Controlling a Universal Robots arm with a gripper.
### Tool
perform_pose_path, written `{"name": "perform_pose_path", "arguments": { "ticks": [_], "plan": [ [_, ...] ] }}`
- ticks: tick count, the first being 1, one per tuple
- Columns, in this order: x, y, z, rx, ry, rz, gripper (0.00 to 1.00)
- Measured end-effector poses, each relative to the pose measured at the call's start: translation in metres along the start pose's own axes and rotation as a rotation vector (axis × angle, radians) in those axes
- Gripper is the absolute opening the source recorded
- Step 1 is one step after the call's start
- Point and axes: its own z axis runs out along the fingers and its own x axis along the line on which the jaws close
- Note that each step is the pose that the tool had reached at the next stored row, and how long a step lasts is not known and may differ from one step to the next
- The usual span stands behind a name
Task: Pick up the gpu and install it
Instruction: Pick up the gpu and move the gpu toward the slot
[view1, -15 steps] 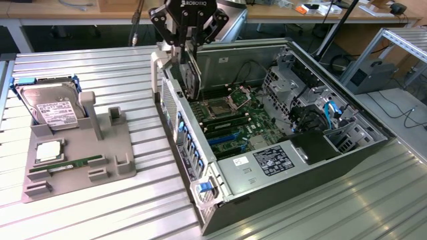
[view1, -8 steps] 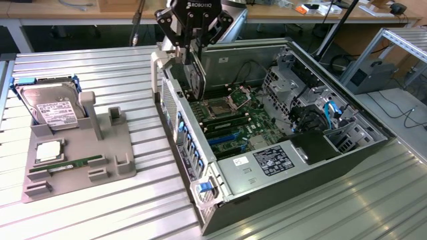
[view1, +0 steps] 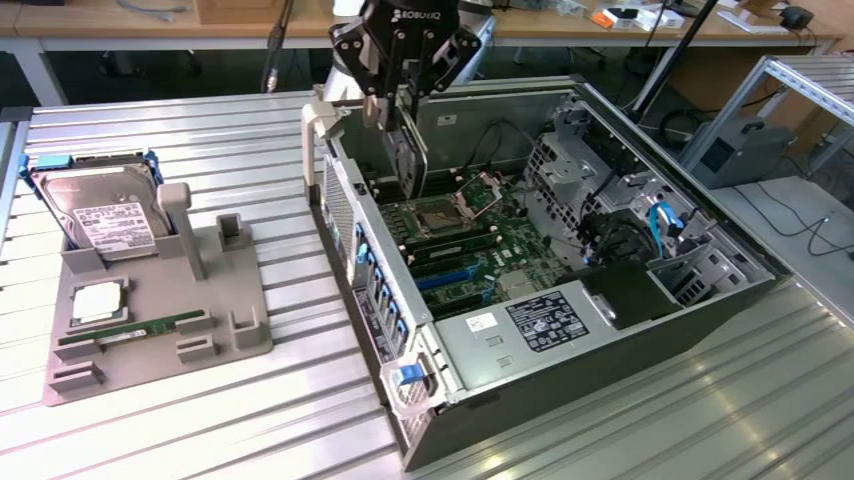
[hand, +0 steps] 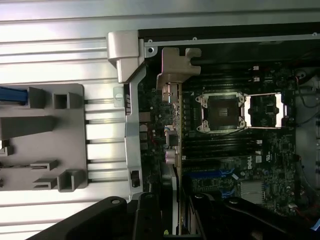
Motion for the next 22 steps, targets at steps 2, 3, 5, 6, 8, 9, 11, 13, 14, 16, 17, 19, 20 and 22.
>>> {"name": "perform_pose_path", "arguments": {
  "ticks": [2,3,5,6,8,9,11,13,14,16,17,19,20,22],
  "plan": [
    [-0.004,0.0002,0.001,0.0006,0.0,0.0,0.27],
    [-0.006,0.0003,0.0016,0.0009,-0.0001,0.0,0.27],
    [-0.01,0.0005,0.0025,0.0016,-0.0001,0.0,0.27],
    [-0.012,0.0006,0.003,0.0021,-0.0001,0.0,0.27],
    [-0.018,0.0009,0.0047,0.0036,-0.0002,0.0,0.27],
    [-0.019,0.001,0.0052,0.0042,-0.0003,0.0,0.27],
    [-0.024,0.0012,0.0067,0.006,-0.0003,0.0,0.27],
    [-0.028,0.0014,0.0083,0.0079,-0.0004,0.0,0.27],
    [-0.03,0.0015,0.009,0.0085,-0.0005,0.0,0.27],
    [-0.032,0.0016,0.0097,0.0094,-0.0005,0.0,0.27],
    [-0.034,0.0017,0.0102,0.0098,-0.0005,0.0,0.27],
    [-0.038,0.0019,0.0117,0.0114,-0.0006,0.0,0.27],
    [-0.04,0.002,0.0124,0.012,-0.0007,0.0,0.27],
    [-0.043,0.0022,0.0135,0.0132,-0.0007,0.0,0.27]
  ]
}}
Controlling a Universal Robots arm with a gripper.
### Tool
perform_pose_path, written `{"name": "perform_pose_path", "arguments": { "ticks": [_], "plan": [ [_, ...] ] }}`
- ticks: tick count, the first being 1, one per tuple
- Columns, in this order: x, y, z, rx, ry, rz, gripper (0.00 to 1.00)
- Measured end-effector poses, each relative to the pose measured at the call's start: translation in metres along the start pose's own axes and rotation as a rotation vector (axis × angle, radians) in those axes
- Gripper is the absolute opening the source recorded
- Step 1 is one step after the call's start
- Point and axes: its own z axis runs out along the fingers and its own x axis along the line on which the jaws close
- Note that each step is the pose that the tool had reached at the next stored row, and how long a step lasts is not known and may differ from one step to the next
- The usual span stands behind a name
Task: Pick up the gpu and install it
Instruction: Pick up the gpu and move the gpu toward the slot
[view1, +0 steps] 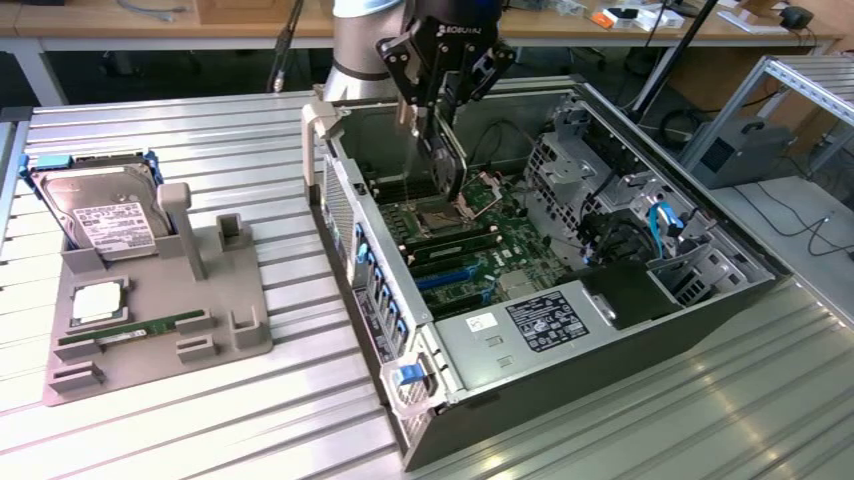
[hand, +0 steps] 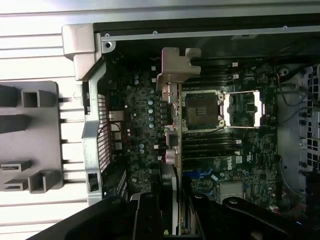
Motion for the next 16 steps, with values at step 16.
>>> {"name": "perform_pose_path", "arguments": {
  "ticks": [16],
  "plan": [
    [-0.042,0.0023,0.0151,0.0076,-0.0003,0.0,0.27]
  ]
}}
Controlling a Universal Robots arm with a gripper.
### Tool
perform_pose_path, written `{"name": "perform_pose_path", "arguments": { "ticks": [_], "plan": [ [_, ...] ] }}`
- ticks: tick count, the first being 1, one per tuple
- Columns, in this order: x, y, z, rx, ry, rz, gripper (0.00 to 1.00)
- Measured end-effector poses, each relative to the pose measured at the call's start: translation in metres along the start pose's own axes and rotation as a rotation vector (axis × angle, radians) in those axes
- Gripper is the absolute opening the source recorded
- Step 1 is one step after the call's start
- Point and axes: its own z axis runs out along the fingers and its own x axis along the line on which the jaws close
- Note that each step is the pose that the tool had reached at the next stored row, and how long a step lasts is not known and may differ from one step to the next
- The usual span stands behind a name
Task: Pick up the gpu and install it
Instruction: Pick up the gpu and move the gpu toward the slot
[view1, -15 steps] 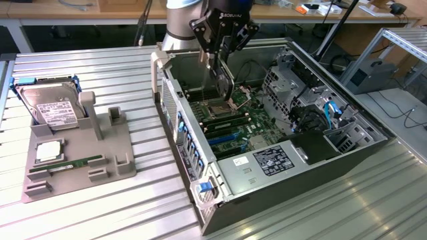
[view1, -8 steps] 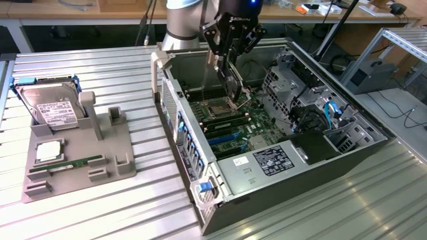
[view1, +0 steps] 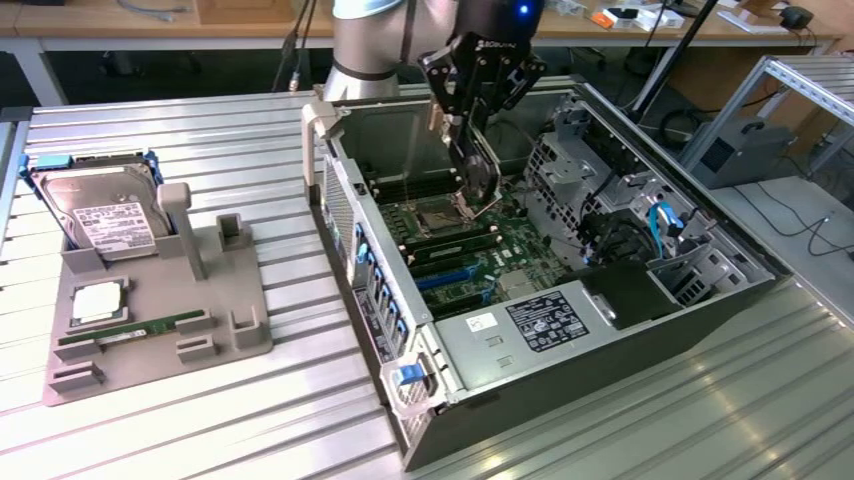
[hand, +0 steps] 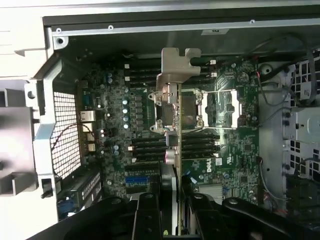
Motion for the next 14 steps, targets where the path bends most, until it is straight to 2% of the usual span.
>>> {"name": "perform_pose_path", "arguments": {
  "ticks": [5,8,12,14],
  "plan": [
    [-0.012,0.0007,0.0056,0.0026,0.0,0.0,0.27],
    [-0.027,0.0015,0.0105,0.0047,-0.0003,-0.005,0.27],
    [-0.041,0.0023,0.0143,0.0038,-0.0011,-0.052,0.27],
    [-0.045,0.0026,0.0153,0.0034,-0.0014,-0.069,0.27]
  ]
}}
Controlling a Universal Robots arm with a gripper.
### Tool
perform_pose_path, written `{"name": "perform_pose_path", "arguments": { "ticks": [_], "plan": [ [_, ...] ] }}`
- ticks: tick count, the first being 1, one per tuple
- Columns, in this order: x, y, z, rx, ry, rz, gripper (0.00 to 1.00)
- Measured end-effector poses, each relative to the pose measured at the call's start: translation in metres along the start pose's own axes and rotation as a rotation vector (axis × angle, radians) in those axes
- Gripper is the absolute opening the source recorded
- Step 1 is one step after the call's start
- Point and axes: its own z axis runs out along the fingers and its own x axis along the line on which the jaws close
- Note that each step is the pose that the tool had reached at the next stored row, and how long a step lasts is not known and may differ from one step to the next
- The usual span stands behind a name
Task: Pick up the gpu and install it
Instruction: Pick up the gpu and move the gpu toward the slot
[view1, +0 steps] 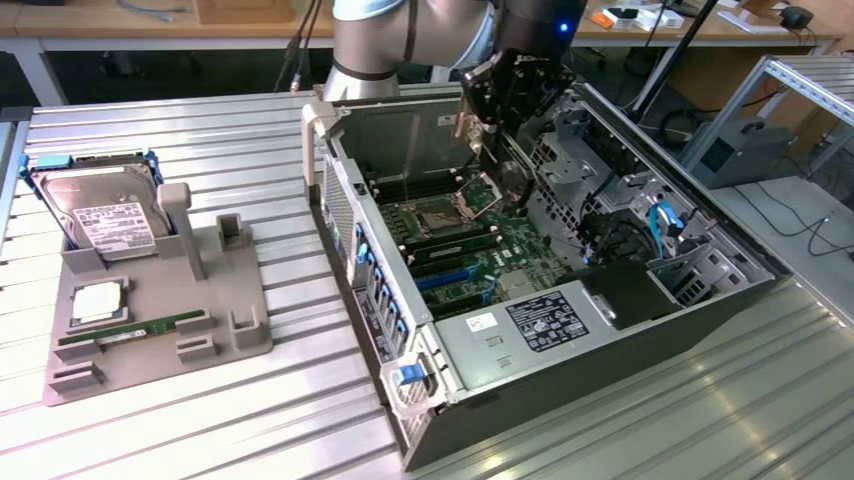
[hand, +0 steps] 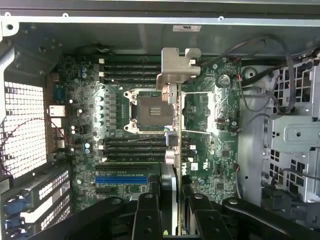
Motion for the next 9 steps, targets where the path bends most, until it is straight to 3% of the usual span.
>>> {"name": "perform_pose_path", "arguments": {
  "ticks": [9],
  "plan": [
    [-0.033,-0.0004,0.0079,0.0029,-0.0008,-0.046,0.27]
  ]
}}
